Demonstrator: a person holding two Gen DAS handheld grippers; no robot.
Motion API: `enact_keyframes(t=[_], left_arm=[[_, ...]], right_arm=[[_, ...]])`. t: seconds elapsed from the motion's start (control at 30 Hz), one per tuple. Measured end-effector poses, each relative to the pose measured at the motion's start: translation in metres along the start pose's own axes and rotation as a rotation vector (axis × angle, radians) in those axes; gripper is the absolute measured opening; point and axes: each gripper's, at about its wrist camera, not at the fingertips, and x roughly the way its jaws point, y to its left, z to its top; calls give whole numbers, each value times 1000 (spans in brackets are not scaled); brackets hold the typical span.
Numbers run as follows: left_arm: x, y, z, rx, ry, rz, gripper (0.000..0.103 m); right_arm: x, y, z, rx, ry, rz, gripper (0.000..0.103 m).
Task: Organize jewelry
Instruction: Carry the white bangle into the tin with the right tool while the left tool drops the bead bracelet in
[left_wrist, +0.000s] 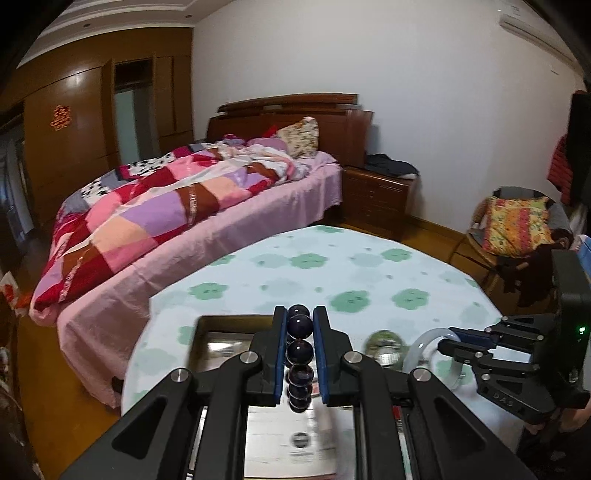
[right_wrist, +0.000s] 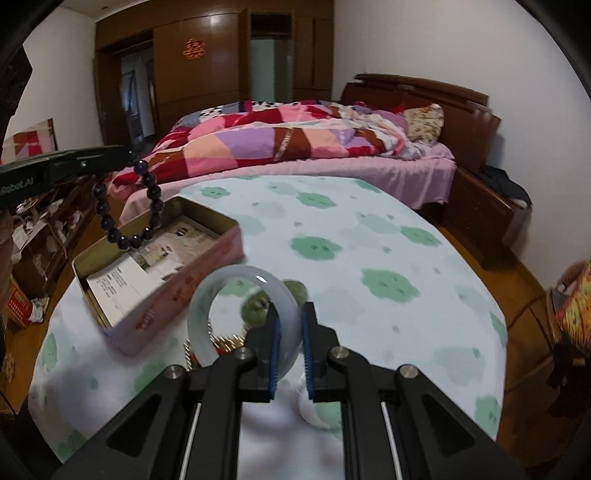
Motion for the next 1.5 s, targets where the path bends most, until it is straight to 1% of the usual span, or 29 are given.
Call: enact_keyframes(t=[0.3, 0.43, 0.63, 0.8, 1.07, 1.3, 1.5], left_arm=[[31, 50, -10, -46, 42, 75, 13], [40, 63, -10, -64, 52, 81, 13], [50, 72, -6, -66, 51, 90, 13], [63, 78, -7, -68, 67, 98, 13], [86, 82, -17, -66, 116, 107, 13], [100, 80, -21, -55, 146, 121, 13], [103, 80, -20, -50, 164, 132, 14]], right_arm=[[35, 38, 35, -79, 30, 42, 13], [51, 55, 52, -110, 36, 53, 13], [72, 71, 67, -131, 49, 65, 13], [88, 78, 71, -131, 67, 65, 13], [111, 85, 68, -139, 113, 50, 13], [120, 87, 63, -150, 138, 24, 13], [121, 86, 63, -152, 138, 18, 13]])
